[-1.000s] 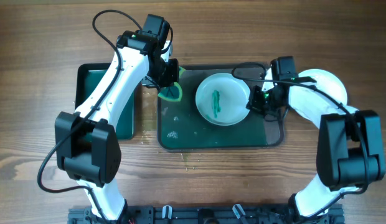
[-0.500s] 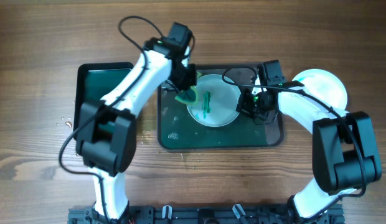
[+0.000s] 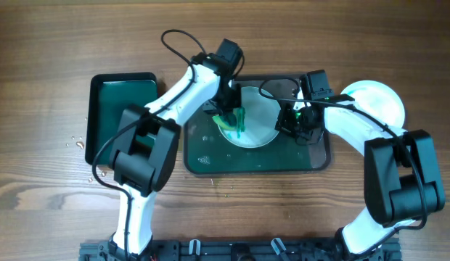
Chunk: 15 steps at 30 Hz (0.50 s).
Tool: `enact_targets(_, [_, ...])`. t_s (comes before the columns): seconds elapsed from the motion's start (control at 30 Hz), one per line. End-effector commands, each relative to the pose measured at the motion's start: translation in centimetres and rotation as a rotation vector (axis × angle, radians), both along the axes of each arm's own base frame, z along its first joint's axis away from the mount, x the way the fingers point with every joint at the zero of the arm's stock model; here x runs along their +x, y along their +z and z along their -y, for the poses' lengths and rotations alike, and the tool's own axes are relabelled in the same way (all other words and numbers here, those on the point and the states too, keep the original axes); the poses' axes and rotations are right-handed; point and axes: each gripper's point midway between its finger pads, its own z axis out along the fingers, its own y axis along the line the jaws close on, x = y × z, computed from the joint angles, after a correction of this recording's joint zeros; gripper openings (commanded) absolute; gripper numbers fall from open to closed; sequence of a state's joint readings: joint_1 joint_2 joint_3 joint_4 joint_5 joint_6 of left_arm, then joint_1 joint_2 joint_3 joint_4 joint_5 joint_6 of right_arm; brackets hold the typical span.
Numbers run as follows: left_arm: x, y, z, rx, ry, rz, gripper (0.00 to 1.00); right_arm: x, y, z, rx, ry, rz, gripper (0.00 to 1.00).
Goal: Clean dirty plates on tray and stack at the side
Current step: 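Scrub the last plate with the sponge in the left gripper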
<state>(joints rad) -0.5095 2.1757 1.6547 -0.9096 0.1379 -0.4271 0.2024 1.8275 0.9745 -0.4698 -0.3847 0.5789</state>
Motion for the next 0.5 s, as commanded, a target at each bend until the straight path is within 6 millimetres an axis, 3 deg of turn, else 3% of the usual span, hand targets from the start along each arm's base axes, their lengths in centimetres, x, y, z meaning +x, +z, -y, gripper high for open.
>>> enact_targets(0.0, [-3.6,-1.3,5.0,-0.122,-0.072,-0.115,0.04,-2.6,-2.7,0.6,-0.053,0.012,-0.09,0.04])
enact_targets(0.07, [-4.2,-0.7,7.1,-0.219,-0.099,-0.141,0.04,-2.7,-2.7,0.6,-0.054,0.013,-0.092,0.04])
enact_targets(0.27, [-3.8,-0.5,7.4,-0.241,-0.1,-0.129,0.04,-2.7,-2.7,0.6,-0.054,0.012,-0.092,0.04])
enact_targets(0.33, [-3.4,-0.8,6.6,-0.212,-0.086,-0.118,0.04,-2.7,-2.7,0.6,-0.054,0.013,-0.092,0.04])
enact_targets(0.47, [-1.7,-1.9,2.0,-0.005,-0.023,-0.052,0.04,-2.7,-2.7,0.6,-0.054,0.013,-0.092,0.04])
